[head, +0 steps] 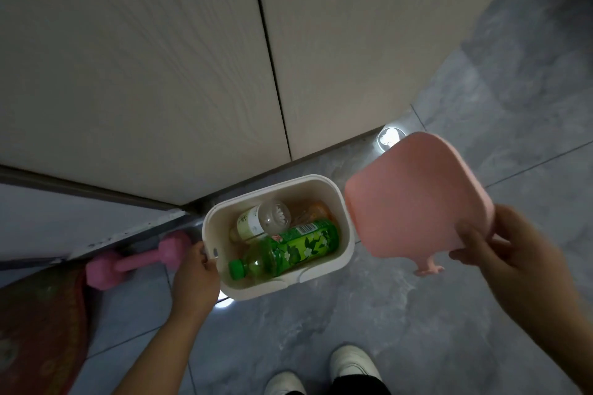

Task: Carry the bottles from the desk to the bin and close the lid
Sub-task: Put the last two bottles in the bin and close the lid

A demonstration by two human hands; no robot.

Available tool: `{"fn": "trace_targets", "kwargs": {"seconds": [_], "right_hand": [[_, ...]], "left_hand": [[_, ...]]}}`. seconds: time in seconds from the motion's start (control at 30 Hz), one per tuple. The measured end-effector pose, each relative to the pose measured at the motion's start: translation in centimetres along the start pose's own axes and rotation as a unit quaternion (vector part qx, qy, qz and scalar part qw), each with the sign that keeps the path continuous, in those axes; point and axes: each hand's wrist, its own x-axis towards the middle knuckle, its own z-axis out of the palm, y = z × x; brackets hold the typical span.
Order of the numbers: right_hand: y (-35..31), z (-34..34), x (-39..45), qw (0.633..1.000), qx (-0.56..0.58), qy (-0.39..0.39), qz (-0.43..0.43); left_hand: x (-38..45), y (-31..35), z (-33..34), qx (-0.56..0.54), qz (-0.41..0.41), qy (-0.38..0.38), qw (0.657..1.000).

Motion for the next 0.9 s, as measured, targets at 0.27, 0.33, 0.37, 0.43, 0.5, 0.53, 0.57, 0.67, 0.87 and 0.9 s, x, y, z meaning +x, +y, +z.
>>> {"fn": "trace_targets", "kwargs": {"seconds": [0.27,0.33,0.37,0.43,0.5,0.53,0.57,0.67,0.87,0.9], "right_hand": [[-3.3,-1.3,-1.1,0.954,0.297,-0.027,0.021],[-3.5,-0.1,-1.2,0.939,0.335,-0.053,0.05],[-3.4,0.8,-1.3,0.932,0.348,-0.074,0.067],[-2.9,3.1,-1.4,0.92,0.359,-0.116,0.108],[-2.6,5.6,-1.6,0.908,0.359,-0.157,0.148],[-2.4,6.7,-1.7,0.902,0.36,-0.175,0.164],[-2.3,7.7,-1.7,0.897,0.358,-0.191,0.178],[-1.8,10.0,-1.5,0.888,0.344,-0.223,0.21],[-1.5,13.1,-0.7,0.924,0.218,-0.248,0.191],[-1.6,13.4,-0.6,0.935,0.182,-0.244,0.184]], "left_hand": [[-0.9,0.3,-1.0,-0.024,0.021,0.027,0.999],[-1.5,0.3,-1.3,-0.06,0.021,0.015,0.998],[-1.8,0.4,-1.3,-0.096,0.014,0.003,0.995],[-2.5,0.8,-1.3,-0.202,-0.012,-0.031,0.979],[-2.8,1.1,-1.1,-0.282,-0.04,-0.073,0.956],[-2.8,0.9,-1.1,-0.296,-0.044,-0.088,0.95],[-2.7,0.6,-1.1,-0.296,-0.045,-0.094,0.949],[-2.2,-0.4,-1.3,-0.271,-0.056,-0.061,0.959],[-1.7,-0.7,-1.5,-0.21,-0.039,-0.018,0.977],[-1.5,-0.7,-1.5,-0.193,-0.04,-0.011,0.98]]}}
